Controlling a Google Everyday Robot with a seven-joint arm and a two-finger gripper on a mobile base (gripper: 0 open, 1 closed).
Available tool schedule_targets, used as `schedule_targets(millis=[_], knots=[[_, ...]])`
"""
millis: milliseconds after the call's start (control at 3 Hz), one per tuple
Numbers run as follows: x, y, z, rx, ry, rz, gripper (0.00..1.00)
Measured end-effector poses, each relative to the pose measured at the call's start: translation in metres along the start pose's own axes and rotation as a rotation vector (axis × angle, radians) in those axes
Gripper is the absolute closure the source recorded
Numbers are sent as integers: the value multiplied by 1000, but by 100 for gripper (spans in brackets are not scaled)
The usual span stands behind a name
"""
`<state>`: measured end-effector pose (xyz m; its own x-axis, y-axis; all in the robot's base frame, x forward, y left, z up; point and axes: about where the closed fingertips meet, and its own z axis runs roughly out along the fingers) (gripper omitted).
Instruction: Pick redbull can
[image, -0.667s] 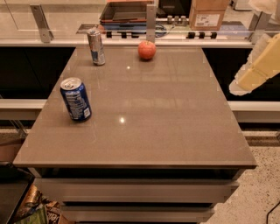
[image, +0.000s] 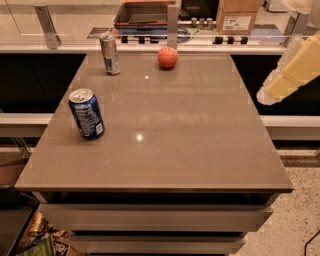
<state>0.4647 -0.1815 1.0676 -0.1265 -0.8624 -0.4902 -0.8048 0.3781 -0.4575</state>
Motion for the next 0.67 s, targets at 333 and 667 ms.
schedule_targets(millis=[333, 667], knots=[[-7, -11, 26, 6, -21, 24, 0], [-20, -17, 53, 17, -38, 50, 0]])
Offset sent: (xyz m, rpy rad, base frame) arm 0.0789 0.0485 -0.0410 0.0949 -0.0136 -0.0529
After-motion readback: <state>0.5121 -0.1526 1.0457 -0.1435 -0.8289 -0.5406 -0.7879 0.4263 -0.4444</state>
